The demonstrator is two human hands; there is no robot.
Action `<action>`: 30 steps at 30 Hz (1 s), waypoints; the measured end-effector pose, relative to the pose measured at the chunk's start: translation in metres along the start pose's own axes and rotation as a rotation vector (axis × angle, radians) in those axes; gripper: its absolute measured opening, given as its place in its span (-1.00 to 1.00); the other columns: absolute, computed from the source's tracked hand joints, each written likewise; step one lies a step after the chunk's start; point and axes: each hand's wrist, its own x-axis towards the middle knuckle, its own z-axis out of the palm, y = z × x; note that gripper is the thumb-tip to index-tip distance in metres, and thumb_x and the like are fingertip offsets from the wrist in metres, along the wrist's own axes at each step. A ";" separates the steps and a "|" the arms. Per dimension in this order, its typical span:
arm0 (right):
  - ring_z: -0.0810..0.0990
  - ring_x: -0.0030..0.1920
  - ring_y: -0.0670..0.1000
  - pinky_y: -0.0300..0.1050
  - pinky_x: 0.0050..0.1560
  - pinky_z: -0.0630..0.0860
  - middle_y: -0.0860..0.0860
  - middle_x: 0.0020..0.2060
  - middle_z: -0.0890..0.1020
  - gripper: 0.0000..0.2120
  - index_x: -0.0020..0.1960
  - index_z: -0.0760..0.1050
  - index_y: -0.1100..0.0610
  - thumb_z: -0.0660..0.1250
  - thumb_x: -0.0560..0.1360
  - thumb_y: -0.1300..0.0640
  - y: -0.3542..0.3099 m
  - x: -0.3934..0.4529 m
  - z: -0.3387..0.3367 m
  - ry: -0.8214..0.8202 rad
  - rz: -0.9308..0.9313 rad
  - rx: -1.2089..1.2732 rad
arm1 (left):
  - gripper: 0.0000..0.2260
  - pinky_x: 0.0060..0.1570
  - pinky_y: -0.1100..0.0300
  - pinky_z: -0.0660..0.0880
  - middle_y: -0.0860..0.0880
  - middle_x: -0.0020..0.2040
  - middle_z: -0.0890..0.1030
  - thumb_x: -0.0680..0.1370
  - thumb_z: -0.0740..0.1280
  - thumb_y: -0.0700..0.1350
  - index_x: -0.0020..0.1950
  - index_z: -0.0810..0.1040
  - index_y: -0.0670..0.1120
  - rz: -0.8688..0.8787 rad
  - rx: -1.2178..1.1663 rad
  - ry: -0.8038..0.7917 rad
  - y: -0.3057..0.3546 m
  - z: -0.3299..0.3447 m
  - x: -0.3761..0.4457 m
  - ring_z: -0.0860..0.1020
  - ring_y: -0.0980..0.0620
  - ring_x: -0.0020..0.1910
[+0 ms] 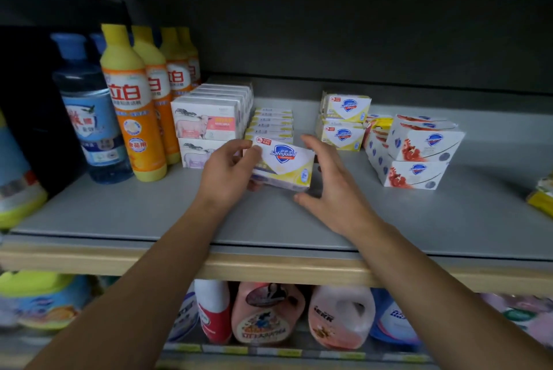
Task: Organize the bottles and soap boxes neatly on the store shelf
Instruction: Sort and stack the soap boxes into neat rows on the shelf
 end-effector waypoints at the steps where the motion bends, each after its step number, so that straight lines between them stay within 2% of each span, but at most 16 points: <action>1: 0.33 0.33 -0.22 -0.41 0.27 0.27 -0.09 0.35 0.36 -0.16 0.48 0.21 -0.09 0.51 0.32 0.23 -0.001 0.000 -0.001 -0.013 -0.005 -0.003 | -0.88 -0.38 0.06 0.61 -0.10 -0.11 0.67 0.58 0.35 -0.08 0.10 0.58 -0.04 -0.037 -0.031 0.017 0.000 0.000 0.001 0.63 -0.01 -0.39; 4: 0.44 0.28 -0.11 -0.20 0.27 0.41 -0.05 0.30 0.45 -0.31 0.39 0.39 0.01 0.53 0.32 0.23 -0.003 -0.002 -0.004 0.004 -0.043 0.019 | -0.92 -0.41 0.09 0.59 -0.09 -0.16 0.66 0.58 0.34 -0.05 0.03 0.59 0.10 -0.092 -0.093 0.027 0.004 -0.001 0.000 0.62 -0.06 -0.43; 6: 0.55 0.15 -0.08 -0.15 0.18 0.49 -0.03 0.20 0.55 -0.43 0.30 0.49 0.06 0.55 0.33 0.20 -0.006 -0.003 -0.005 0.053 -0.010 0.116 | -0.87 -0.44 0.14 0.56 -0.10 -0.24 0.66 0.59 0.30 0.02 -0.06 0.64 0.10 -0.069 -0.118 -0.006 0.007 -0.002 -0.002 0.58 -0.06 -0.46; 9: 0.64 -0.11 -0.01 -0.16 -0.01 0.57 -0.04 0.00 0.66 -0.65 0.11 0.57 -0.07 0.48 0.34 0.05 -0.010 -0.003 -0.006 0.113 0.209 0.345 | -0.70 -0.40 0.14 0.53 -0.16 -0.35 0.60 0.60 0.26 0.12 -0.17 0.65 -0.02 -0.043 -0.109 -0.122 0.010 -0.002 -0.008 0.56 -0.07 -0.43; 11: 0.66 -0.19 0.03 -0.13 -0.11 0.60 0.00 -0.10 0.68 -0.80 -0.04 0.59 -0.08 0.37 0.36 -0.07 -0.009 0.000 -0.008 0.163 0.333 0.431 | -0.71 -0.38 0.12 0.50 -0.17 -0.38 0.56 0.61 0.27 0.10 -0.18 0.60 -0.05 -0.022 -0.061 -0.178 0.009 -0.001 -0.009 0.53 -0.08 -0.42; 15: 0.63 -0.41 0.07 -0.12 -0.42 0.55 0.11 -0.34 0.69 -0.64 -0.22 0.65 -0.03 0.20 0.40 -0.23 -0.009 0.003 -0.015 0.214 0.525 0.587 | -0.71 -0.43 0.16 0.47 -0.12 -0.42 0.55 0.57 0.34 0.07 -0.23 0.54 -0.12 0.047 0.103 -0.192 0.004 0.005 -0.010 0.51 -0.04 -0.47; 18: 0.62 -0.49 0.08 -0.18 -0.52 0.50 0.13 -0.39 0.68 -0.48 -0.27 0.67 -0.07 0.07 0.37 -0.37 -0.010 0.004 -0.014 0.172 0.614 0.545 | -0.71 -0.46 0.20 0.49 -0.07 -0.46 0.56 0.56 0.34 0.08 -0.24 0.56 -0.09 0.061 0.147 -0.191 0.000 0.006 -0.010 0.52 0.00 -0.49; 22: 0.57 -0.56 0.03 -0.25 -0.58 0.40 0.11 -0.44 0.66 -0.33 -0.25 0.65 -0.08 -0.09 0.37 -0.46 -0.010 0.002 -0.014 0.115 0.596 0.417 | -0.54 -0.47 0.27 0.44 -0.07 -0.49 0.57 0.58 0.28 0.16 -0.35 0.49 -0.16 0.071 0.254 -0.201 -0.003 0.005 -0.008 0.50 0.03 -0.53; 27: 0.54 -0.56 0.00 -0.25 -0.58 0.37 0.08 -0.41 0.67 -0.31 -0.18 0.65 0.01 -0.06 0.40 -0.45 -0.009 0.000 -0.013 0.106 0.574 0.411 | -0.48 -0.45 0.27 0.43 -0.08 -0.48 0.57 0.58 0.25 0.19 -0.31 0.50 -0.24 0.058 0.276 -0.202 -0.002 0.004 -0.008 0.49 0.03 -0.53; 30: 0.58 -0.54 0.03 -0.22 -0.57 0.40 0.02 -0.35 0.69 -0.47 -0.13 0.63 0.00 0.04 0.50 -0.34 -0.009 -0.002 -0.013 0.136 0.551 0.434 | -0.49 -0.44 0.32 0.40 -0.04 -0.52 0.52 0.58 0.24 0.20 -0.38 0.44 -0.18 0.095 0.344 -0.160 -0.001 0.002 -0.008 0.45 0.10 -0.55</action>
